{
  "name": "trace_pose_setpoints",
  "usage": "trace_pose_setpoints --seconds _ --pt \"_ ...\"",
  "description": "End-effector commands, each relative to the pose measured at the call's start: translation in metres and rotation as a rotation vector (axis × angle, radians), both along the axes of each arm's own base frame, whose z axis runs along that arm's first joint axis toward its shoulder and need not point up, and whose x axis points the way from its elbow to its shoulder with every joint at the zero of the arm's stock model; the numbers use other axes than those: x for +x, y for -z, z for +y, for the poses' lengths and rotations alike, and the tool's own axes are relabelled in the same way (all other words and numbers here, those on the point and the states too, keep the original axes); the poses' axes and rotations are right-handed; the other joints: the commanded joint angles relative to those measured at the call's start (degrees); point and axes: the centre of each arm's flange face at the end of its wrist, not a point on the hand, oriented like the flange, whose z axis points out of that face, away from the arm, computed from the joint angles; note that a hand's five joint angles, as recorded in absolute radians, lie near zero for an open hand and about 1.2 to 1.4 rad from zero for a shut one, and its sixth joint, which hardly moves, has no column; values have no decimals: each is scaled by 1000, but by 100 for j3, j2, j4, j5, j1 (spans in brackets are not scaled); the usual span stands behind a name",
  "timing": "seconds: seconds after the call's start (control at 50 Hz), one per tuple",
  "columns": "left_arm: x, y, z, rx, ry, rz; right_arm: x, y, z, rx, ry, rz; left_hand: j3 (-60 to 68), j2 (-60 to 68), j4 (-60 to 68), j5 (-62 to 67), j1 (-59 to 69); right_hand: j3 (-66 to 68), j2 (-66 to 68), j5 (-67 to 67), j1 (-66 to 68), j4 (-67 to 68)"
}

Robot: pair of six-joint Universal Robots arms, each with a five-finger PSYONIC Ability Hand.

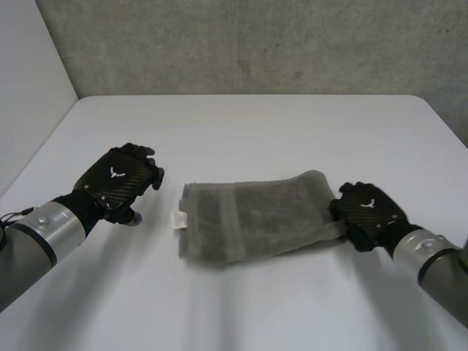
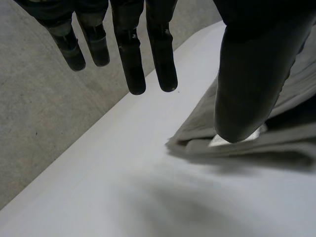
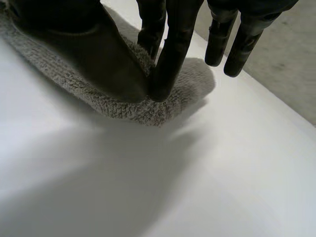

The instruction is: Fold the towel.

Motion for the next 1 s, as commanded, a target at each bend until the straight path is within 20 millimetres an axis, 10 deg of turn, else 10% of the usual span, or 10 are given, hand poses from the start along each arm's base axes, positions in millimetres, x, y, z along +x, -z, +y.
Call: trace_pose_setpoints --seconds 0.02,0.16,0.32,0.6,0.8,0.94,1.0 --pt "1 0 0 -1 -3 0 -27 -18 -8 -47 21 79 -291 -182 -336 -35 -184 -241 497 439 1108 -437" --pt "1 -1 -1 -4 -3 1 -6 -50 3 -101 -81 81 -291 -198 -336 -51 -201 -241 497 439 1108 -437" --pt "1 -4 -1 -14 -6 3 66 -74 44 -182 -332 7 -291 -232 -336 -85 -235 -241 497 439 1108 -437" --pt "3 -10 -6 -12 -28 41 177 -18 113 -170 -597 -71 -291 -299 -336 -152 -302 -241 497 439 1108 -437" --pt "-1 -16 -9 -33 -21 51 183 12 114 -117 -588 -22 -291 -366 -336 -220 -369 -241 497 439 1108 -437" --pt "-3 -25 -15 -37 -27 99 159 -20 103 -140 -517 -55 -291 -383 -336 -236 -386 -241 -6503 -6561 -5892 -437" --pt "-4 -37 -25 -52 -35 154 148 -35 101 -139 -481 -85 -291 -634 -336 -487 -637 -241 -6503 -6561 -5892 -437"
